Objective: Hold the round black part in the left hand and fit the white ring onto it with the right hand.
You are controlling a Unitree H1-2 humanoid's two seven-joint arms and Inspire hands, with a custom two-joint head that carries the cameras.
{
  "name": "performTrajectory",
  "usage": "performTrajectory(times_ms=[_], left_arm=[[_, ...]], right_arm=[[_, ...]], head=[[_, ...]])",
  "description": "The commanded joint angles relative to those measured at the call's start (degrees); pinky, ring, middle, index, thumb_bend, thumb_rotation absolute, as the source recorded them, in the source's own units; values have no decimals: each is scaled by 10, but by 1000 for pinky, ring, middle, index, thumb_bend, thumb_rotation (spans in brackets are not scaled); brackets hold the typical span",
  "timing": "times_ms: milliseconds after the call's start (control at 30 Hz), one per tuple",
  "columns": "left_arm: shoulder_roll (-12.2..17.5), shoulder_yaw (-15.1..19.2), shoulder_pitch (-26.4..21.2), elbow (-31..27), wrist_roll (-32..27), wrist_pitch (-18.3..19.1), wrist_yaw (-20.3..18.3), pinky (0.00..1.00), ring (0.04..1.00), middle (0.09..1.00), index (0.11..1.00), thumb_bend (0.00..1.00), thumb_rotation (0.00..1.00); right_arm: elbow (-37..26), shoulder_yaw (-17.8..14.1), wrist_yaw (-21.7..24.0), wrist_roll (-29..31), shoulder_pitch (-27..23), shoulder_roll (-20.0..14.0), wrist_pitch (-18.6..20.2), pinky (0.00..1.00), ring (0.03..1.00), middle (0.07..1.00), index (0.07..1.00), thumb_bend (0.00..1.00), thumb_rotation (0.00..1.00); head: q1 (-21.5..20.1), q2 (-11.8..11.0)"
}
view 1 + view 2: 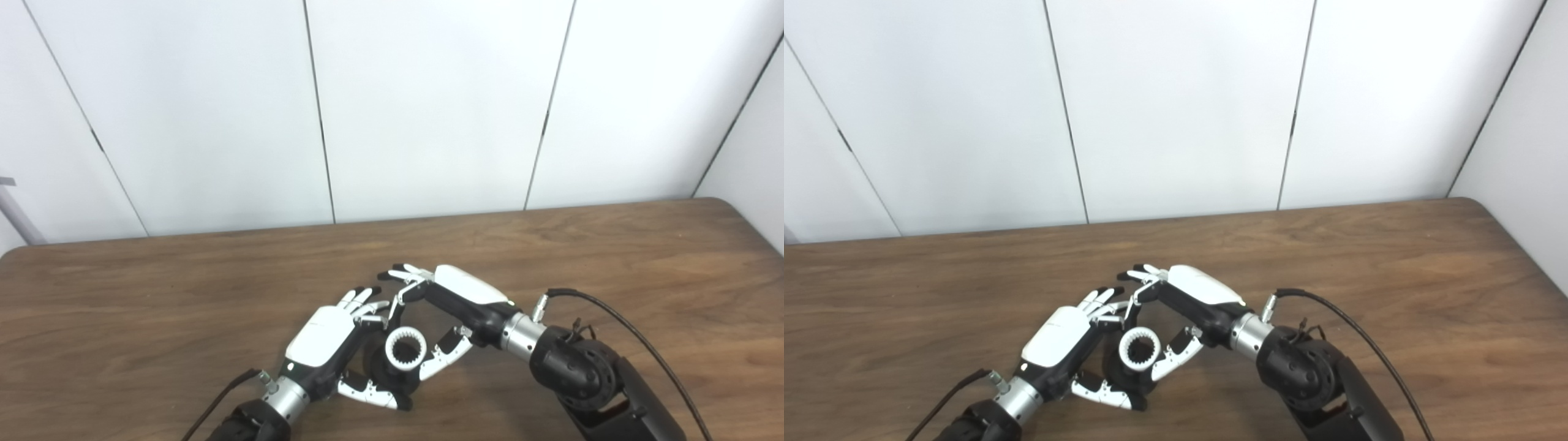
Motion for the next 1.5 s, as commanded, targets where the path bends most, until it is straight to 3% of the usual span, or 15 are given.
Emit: performTrajectory(times_ms=[0,1467], left_arm=[[13,-24,37,17,16,6,-55,1000,975,864,481,520,48],[18,-24,39,8,14,13,-64,1000,971,859,481,520,48]], right_arm=[[-9,-5,-18,5,-16,4,-13,1000,1000,938,478,514,123],[-3,2,-31,8,1,18,-8,1000,1000,944,478,515,123]], head=[[1,2],[1,12]])
